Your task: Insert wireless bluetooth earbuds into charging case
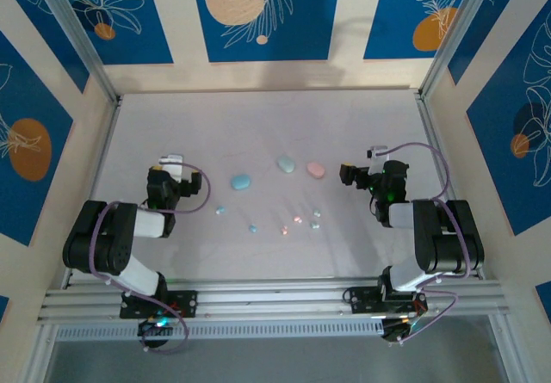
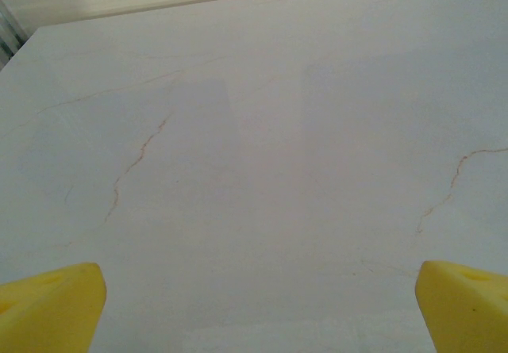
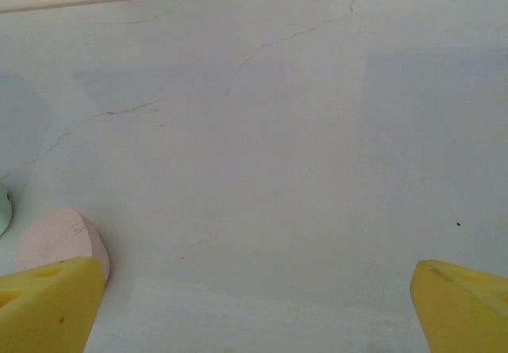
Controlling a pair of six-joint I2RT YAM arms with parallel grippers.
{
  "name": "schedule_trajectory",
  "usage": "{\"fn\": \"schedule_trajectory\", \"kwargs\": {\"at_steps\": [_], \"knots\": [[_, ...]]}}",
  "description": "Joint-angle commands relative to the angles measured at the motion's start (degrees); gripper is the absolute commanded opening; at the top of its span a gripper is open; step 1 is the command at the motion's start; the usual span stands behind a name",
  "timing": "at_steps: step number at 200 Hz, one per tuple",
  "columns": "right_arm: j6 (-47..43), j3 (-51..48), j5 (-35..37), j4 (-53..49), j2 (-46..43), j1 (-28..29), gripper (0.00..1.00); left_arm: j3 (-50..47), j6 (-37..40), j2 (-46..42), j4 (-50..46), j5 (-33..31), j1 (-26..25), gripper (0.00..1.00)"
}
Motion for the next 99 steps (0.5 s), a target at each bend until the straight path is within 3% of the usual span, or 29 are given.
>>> {"fn": "schedule_trajectory", "kwargs": {"at_steps": [1,64,99], "knots": [[0.1,1.8,-1.0,0.9,0.8,-0.4,0.99,1.4,0.4,0.5,1.1,-0.2,-0.4,1.00],[0.1,1.8,-1.1,1.0,0.8,-0.5,0.99,1.2,0.1,0.4,1.5,-0.9,-0.2,1.00],[-1.2,3.7,2.3,-4.7,-1.9,1.4,1.00,-1.5,-1.8,-5.3,1.5,-6.4,-0.3,1.00]]}}
